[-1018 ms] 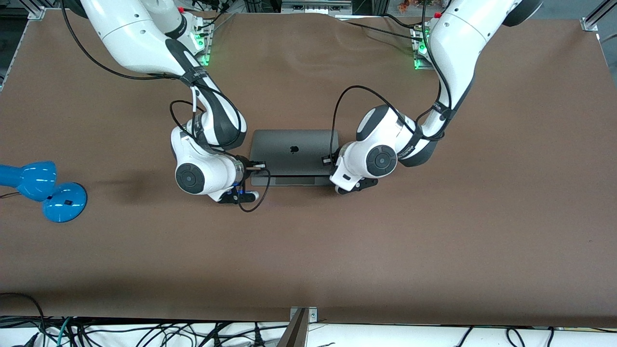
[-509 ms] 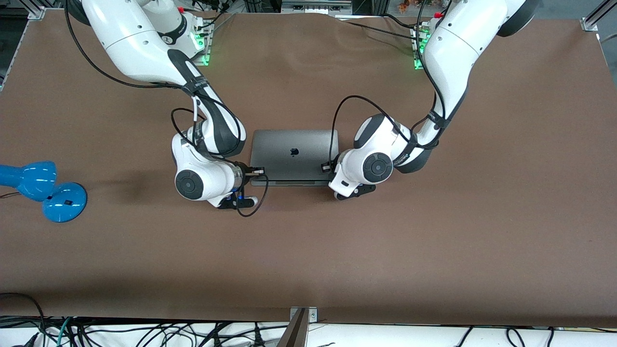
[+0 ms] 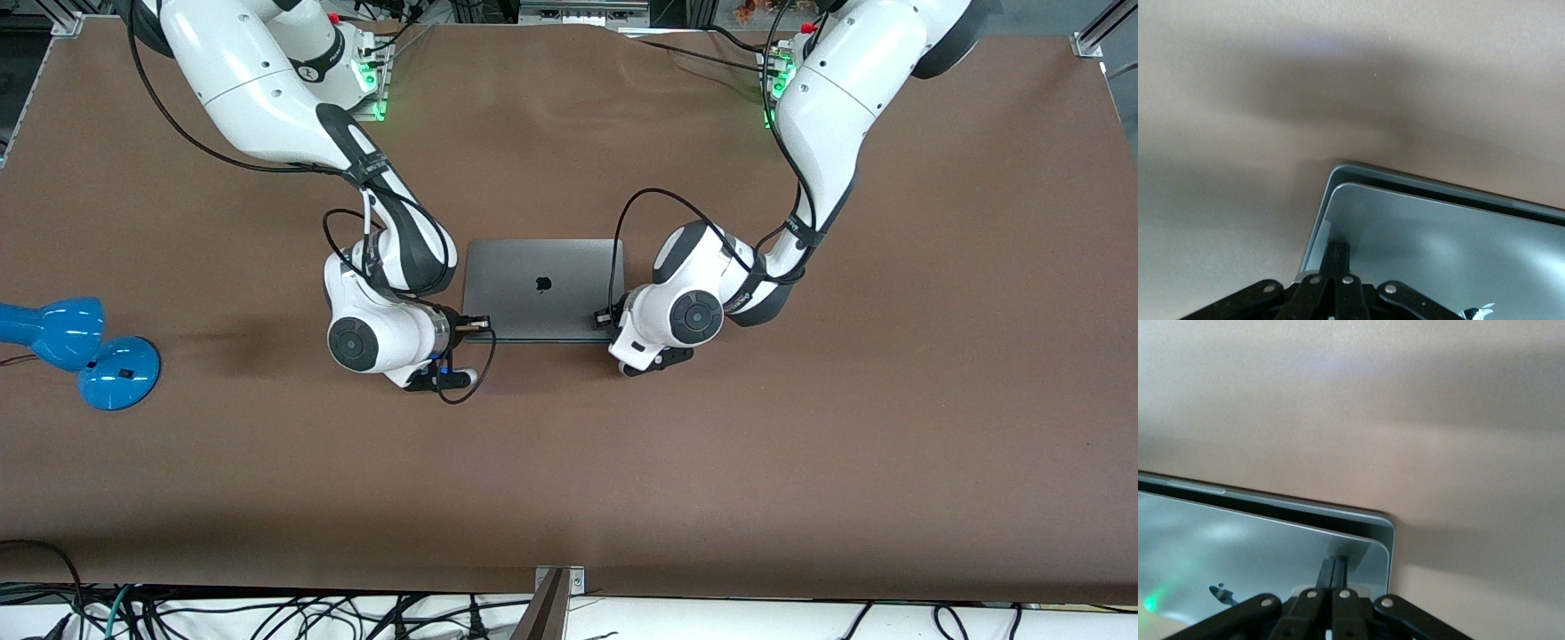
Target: Close laptop with both arms from behind
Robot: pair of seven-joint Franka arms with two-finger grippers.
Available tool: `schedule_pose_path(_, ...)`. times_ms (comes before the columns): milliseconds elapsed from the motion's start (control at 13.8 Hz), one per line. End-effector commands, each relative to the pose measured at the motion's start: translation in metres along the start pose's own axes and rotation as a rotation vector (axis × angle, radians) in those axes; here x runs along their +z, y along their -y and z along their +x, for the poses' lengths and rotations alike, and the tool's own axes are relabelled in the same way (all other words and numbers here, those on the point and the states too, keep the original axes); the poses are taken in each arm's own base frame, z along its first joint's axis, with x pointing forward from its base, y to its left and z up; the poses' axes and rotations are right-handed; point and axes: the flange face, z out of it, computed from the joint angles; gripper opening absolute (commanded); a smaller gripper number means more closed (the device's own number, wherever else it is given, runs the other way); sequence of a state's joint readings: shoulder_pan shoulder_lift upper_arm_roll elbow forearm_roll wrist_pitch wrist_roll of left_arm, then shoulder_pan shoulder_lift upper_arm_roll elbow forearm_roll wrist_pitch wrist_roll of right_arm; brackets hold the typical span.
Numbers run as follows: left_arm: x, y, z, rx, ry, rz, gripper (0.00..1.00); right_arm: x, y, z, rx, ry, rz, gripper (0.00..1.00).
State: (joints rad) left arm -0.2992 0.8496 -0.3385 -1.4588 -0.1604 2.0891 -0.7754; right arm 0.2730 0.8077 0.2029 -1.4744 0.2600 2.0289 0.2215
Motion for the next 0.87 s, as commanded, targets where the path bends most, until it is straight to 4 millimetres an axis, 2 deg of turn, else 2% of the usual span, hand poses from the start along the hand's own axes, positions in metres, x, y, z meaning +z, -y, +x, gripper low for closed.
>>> schedule_pose_path(0,0.005,-0.006,0.007,0.025,-0.028,0.018,0.0,0.004,0.0,0.008,-0.016,-0.017,-0.009,0.0)
schedule_pose_path(291,0.009,-0.008,0.01,0.022,-0.042,0.004,0.0,0.012,0.003,0.009,-0.021,-0.022,-0.011,0.0)
schedule_pose_path(582,0.009,-0.008,0.01,0.023,-0.045,0.002,0.0,0.007,0.006,0.007,-0.01,-0.022,-0.007,0.0)
schedule_pose_path(655,0.008,-0.009,0.01,0.026,-0.046,0.002,0.05,0.004,0.007,0.007,-0.01,-0.025,-0.007,0.0)
schedule_pose_path(727,0.007,-0.008,0.01,0.023,-0.048,0.0,0.41,0.002,0.008,0.006,-0.012,-0.029,-0.008,0.09)
schedule_pose_path(800,0.002,-0.008,0.01,0.019,-0.052,-0.002,0.83,-0.004,0.01,0.005,-0.016,-0.041,-0.007,0.24)
